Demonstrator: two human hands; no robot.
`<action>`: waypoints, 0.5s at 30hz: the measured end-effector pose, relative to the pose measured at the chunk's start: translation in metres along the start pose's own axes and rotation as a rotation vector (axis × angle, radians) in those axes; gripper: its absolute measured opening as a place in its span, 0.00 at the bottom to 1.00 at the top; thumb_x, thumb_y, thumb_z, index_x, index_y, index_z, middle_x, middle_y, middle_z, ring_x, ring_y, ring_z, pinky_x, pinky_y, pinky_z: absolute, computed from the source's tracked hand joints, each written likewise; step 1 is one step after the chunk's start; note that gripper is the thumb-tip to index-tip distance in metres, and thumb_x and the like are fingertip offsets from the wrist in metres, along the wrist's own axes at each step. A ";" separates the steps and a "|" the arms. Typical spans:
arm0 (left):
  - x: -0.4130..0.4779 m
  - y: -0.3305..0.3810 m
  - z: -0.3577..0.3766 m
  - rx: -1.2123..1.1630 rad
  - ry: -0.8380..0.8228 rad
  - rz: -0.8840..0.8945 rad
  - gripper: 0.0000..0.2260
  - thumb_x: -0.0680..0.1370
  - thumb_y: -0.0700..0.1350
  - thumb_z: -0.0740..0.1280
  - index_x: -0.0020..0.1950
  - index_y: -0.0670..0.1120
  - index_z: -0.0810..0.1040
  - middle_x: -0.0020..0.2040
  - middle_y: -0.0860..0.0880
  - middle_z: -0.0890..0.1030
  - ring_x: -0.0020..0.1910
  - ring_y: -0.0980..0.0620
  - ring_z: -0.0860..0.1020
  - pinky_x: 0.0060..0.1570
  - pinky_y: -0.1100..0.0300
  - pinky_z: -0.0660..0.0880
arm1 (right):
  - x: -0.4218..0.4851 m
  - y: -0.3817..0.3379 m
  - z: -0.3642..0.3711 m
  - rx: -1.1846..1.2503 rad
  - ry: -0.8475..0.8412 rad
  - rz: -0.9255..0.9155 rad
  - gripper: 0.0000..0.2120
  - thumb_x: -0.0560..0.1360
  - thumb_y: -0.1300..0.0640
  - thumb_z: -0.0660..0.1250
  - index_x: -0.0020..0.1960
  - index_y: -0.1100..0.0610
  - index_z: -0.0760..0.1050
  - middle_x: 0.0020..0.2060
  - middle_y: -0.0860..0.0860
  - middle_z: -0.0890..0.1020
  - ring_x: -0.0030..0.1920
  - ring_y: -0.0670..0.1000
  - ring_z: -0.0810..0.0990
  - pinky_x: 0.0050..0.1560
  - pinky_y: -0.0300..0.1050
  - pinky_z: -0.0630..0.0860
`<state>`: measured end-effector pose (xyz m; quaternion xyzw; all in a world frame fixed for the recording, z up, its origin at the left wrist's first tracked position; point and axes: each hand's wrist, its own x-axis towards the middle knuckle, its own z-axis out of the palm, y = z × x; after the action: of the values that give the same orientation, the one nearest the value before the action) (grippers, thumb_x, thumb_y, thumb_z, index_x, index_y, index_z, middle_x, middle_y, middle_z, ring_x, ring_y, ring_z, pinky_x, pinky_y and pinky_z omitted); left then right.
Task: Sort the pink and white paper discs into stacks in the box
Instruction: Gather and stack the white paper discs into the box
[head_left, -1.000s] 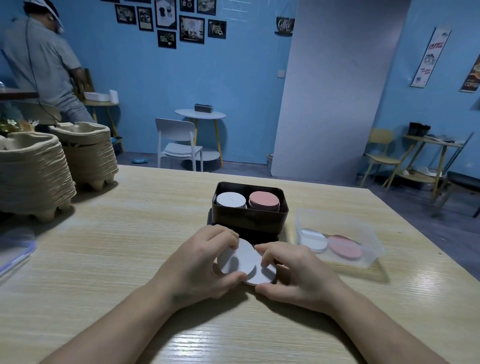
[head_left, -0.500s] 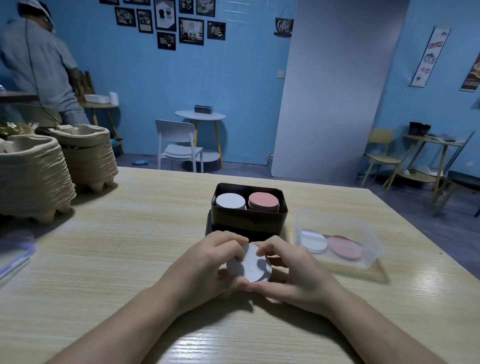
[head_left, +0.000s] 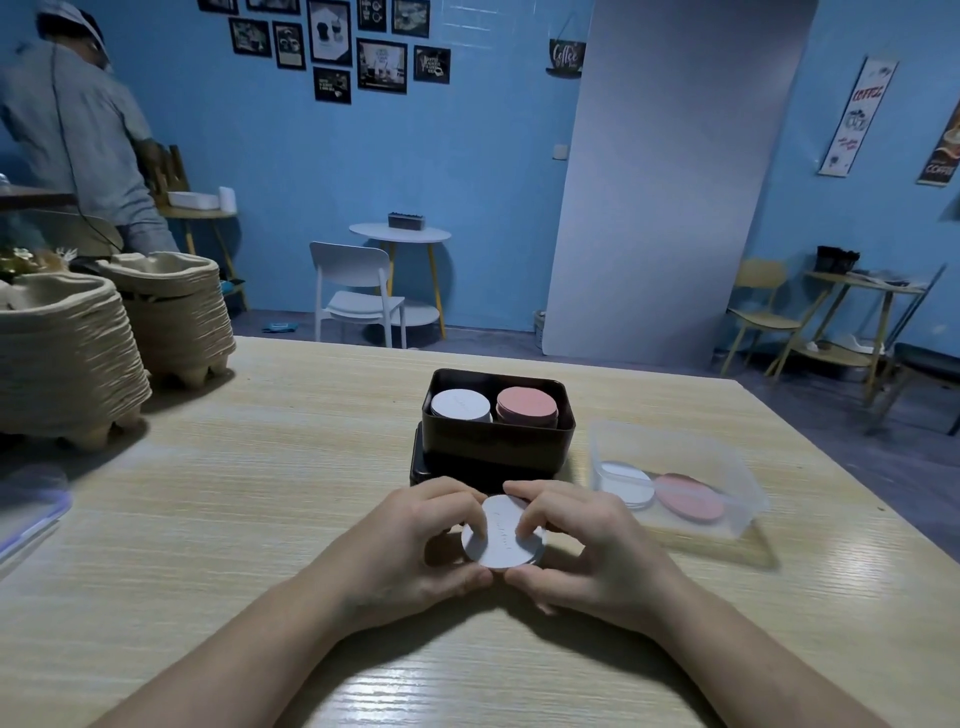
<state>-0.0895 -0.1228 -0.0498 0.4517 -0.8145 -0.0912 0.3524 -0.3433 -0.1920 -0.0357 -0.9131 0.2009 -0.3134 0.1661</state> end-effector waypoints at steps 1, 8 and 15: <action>0.000 0.001 0.000 0.006 0.006 0.001 0.12 0.75 0.62 0.74 0.52 0.57 0.78 0.62 0.61 0.77 0.61 0.59 0.78 0.54 0.58 0.79 | 0.000 0.000 0.000 -0.016 0.002 -0.008 0.14 0.73 0.43 0.78 0.49 0.46 0.76 0.67 0.50 0.81 0.72 0.41 0.74 0.63 0.46 0.78; 0.002 0.007 0.000 0.070 0.083 0.106 0.12 0.74 0.55 0.77 0.52 0.54 0.79 0.62 0.56 0.78 0.58 0.59 0.79 0.48 0.64 0.80 | 0.000 -0.001 0.002 -0.166 -0.032 -0.076 0.13 0.73 0.43 0.75 0.48 0.48 0.76 0.72 0.48 0.77 0.69 0.46 0.78 0.60 0.44 0.79; 0.003 0.004 0.000 0.122 0.069 0.088 0.12 0.71 0.50 0.82 0.49 0.54 0.82 0.64 0.53 0.82 0.60 0.55 0.81 0.53 0.57 0.82 | 0.000 -0.002 0.003 -0.190 -0.010 -0.133 0.13 0.75 0.42 0.75 0.52 0.48 0.76 0.71 0.51 0.77 0.66 0.51 0.81 0.56 0.46 0.82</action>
<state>-0.0933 -0.1226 -0.0465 0.4392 -0.8249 -0.0100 0.3558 -0.3408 -0.1903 -0.0372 -0.9376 0.1678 -0.2989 0.0583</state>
